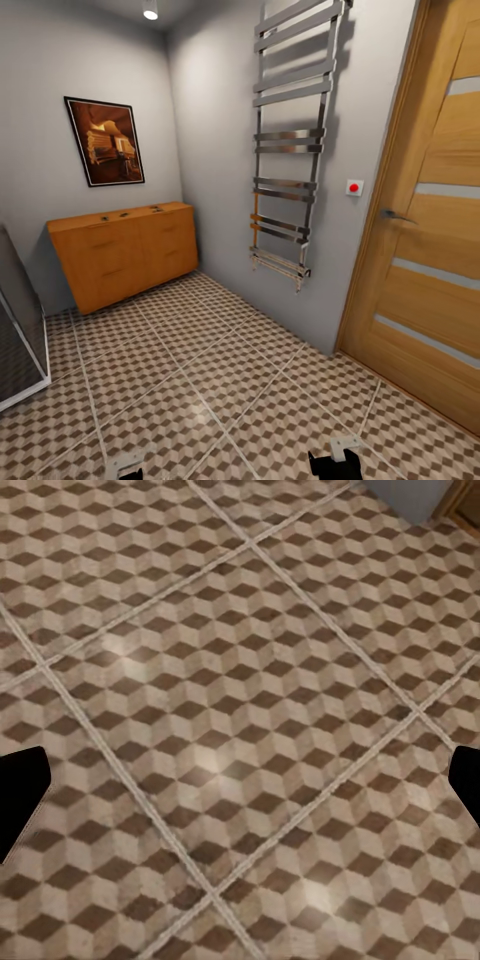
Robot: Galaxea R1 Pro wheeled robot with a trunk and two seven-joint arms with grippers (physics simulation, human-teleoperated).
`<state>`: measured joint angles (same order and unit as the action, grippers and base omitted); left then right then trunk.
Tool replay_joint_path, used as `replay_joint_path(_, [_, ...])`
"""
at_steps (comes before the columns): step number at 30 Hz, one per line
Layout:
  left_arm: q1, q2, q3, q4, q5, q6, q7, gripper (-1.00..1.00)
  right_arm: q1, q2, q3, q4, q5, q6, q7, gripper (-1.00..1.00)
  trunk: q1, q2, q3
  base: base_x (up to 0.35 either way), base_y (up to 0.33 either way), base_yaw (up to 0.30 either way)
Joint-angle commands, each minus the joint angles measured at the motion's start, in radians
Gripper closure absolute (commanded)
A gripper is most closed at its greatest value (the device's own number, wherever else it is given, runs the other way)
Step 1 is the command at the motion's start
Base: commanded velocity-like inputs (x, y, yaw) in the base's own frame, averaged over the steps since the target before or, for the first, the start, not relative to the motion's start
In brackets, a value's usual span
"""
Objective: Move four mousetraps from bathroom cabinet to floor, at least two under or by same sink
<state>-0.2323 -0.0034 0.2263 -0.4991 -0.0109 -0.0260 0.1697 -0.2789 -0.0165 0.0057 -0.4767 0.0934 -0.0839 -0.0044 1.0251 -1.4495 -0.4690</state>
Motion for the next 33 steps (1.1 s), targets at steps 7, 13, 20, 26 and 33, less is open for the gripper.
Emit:
replay_joint_path(7, [-0.001, -0.002, 0.002, 0.001, -0.002, 0.000, 0.002, -1.00, 0.000, 0.000, 0.000, 0.003, 0.009, -0.003, 0.000, -1.00, 0.000, -0.001, -0.001, 0.000, -0.023, 0.148])
replay_joint_path(13, [-0.001, -0.002, 0.001, 0.001, -0.004, 0.000, 0.002, -1.00, 0.000, 0.000, 0.000, 0.005, 0.009, -0.002, 0.001, -1.00, 0.000, -0.001, -0.001, 0.015, -0.202, 0.025])
replay_joint_path(20, [-0.001, -0.001, 0.002, 0.001, -0.004, 0.000, 0.002, -1.00, 0.000, 0.000, 0.000, 0.006, 0.010, -0.002, 0.001, -1.00, 0.000, -0.001, -0.001, 0.024, -0.300, 0.005])
replay_joint_path(26, [-0.001, -0.001, 0.003, 0.001, -0.004, 0.000, 0.002, -1.00, 0.000, 0.001, 0.000, 0.006, 0.009, -0.003, 0.001, -1.00, 0.000, -0.001, -0.001, 0.003, -0.324, 0.001])
replay_joint_path(33, [-0.001, -0.001, 0.008, -0.004, -0.002, -0.001, 0.020, -1.00, 0.000, 0.000, 0.000, 0.006, 0.010, -0.003, 0.001, -1.00, 0.000, -0.001, -0.001, 0.000, -0.313, 0.000])
